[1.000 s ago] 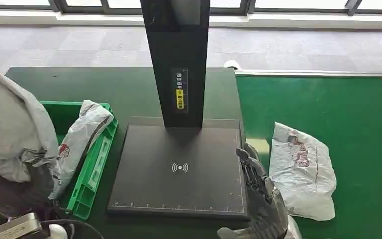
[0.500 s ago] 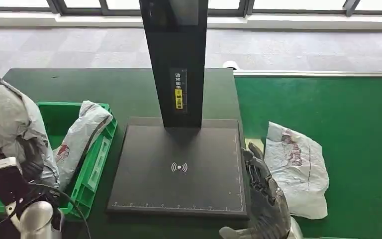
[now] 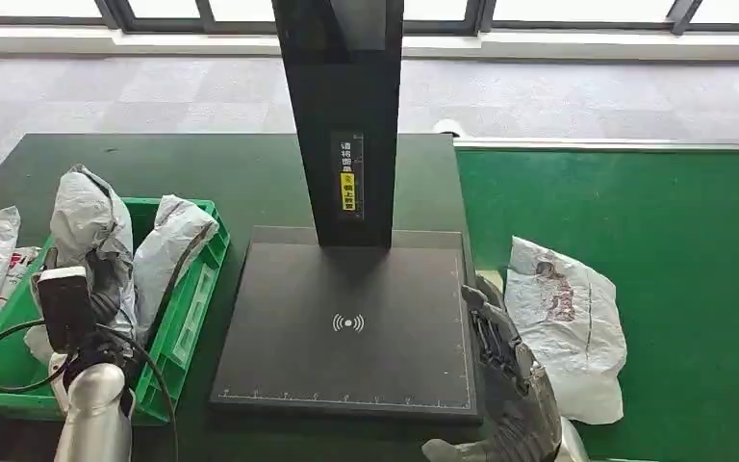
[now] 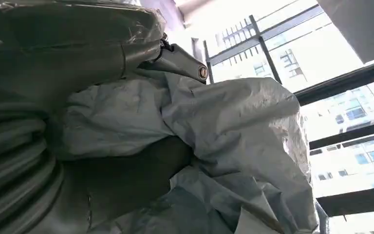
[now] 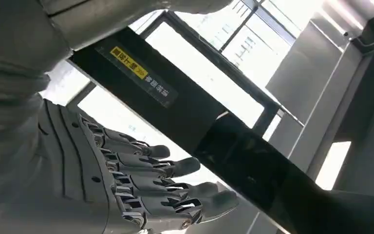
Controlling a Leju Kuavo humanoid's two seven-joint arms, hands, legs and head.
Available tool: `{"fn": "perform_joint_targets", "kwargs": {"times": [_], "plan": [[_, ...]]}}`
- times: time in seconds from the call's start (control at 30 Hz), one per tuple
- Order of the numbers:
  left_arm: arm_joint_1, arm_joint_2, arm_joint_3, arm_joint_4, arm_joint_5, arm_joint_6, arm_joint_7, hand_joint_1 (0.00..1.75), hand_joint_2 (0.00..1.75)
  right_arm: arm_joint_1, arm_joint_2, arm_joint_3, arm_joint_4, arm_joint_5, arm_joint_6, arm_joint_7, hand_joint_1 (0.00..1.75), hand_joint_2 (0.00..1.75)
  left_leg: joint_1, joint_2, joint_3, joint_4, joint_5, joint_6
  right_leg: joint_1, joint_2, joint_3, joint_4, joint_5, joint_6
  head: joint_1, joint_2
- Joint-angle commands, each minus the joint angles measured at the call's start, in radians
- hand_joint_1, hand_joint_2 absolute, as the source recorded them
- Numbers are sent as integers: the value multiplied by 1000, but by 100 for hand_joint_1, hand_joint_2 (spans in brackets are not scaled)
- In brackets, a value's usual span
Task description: Moved the parcel from conveyor to table for the left to box.
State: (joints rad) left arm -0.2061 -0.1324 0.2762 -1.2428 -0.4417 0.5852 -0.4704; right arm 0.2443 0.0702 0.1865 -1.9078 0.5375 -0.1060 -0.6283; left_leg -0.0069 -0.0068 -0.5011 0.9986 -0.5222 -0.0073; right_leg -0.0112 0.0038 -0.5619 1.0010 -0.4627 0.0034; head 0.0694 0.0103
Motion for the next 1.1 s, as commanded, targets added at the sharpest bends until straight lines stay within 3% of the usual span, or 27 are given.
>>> {"fn": "perform_joint_targets", "kwargs": {"times": [0.03,0.4,0.43,1.1], "plan": [[-25,16,42,132,7,-31,16,175,175,-3,15,-1,17,6,10,-61,0,175,1,1,-2,-4,4,-3,1,0,-2,-3,3,-1,0,0],[-125,34,80,319,-6,-26,1,175,175,-39,25,3,72,8,7,-56,0,175,0,-1,2,-4,4,-2,0,-2,2,-1,3,-1,0,0],[-125,22,101,301,17,-1,-21,0,0,-43,29,0,80,7,9,-56,0,175,1,2,-2,-8,8,-4,1,0,-3,-6,8,-2,0,0],[-85,-41,133,160,54,113,-3,0,0,-75,46,-11,103,16,16,-59,0,175,1,0,5,-5,3,-3,1,-1,5,-2,2,-1,0,0]]}}
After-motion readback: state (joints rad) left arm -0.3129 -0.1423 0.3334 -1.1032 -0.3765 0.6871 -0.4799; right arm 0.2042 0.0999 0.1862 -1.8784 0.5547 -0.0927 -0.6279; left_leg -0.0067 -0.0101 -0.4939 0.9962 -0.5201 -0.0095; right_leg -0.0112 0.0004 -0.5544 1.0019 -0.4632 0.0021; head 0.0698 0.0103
